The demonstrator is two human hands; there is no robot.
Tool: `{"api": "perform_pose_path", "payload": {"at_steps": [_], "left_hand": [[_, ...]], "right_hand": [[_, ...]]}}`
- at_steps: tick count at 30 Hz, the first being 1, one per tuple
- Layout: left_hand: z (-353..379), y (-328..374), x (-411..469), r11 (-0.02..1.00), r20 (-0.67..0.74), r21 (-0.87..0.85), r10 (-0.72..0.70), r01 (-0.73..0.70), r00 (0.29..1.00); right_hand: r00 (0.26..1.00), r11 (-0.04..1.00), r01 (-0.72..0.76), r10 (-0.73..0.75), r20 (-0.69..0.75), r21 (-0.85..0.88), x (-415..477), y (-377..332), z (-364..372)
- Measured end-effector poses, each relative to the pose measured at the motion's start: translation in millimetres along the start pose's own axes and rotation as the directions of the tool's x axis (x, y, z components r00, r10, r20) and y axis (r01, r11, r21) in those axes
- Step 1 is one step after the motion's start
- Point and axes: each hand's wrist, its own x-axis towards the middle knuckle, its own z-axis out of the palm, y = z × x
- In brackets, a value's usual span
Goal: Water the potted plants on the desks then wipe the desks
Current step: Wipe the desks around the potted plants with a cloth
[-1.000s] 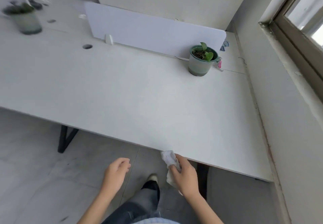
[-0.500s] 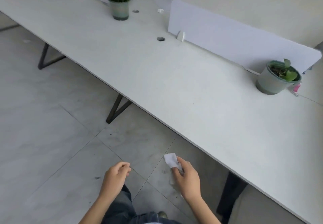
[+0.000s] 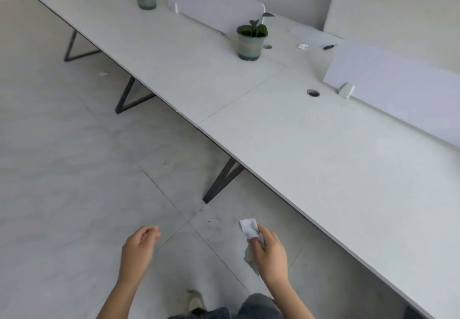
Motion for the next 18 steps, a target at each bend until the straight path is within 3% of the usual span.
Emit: {"api": "perform_pose_path", "payload": {"at_steps": [4,8,11,14,18], "left_hand": [[-21,2,48,0.995,-0.051,-0.013,-0.097,0.097,0.994],[1,15,86,0.993,0.072,0.016,-0.116,0.115,0.991],[18,30,129,0.988,0.179,0.131,-0.107,0.085,0.978],[14,62,187,0.988,0.107,0.135,-0.092,0.078,0.99],[14,112,260,0.998,-0.004,0.034,-0.055,0.055,0.998]], "right_hand": [[0.999,0.999,0.04,-0.04,0.021,-0.019,26,-33,25],[0.999,0.997,0.035,-0.035,-0.008,-0.066,78,-65,39],[0.994,0.994,0.105,-0.105,-0.009,-0.028,134,-106,51],[0.982,0.981,0.187,-0.188,0.014,0.048,193,-153,55],[0.968,0.964,0.246,-0.24,-0.066,0.097,264,-197,52]]}}
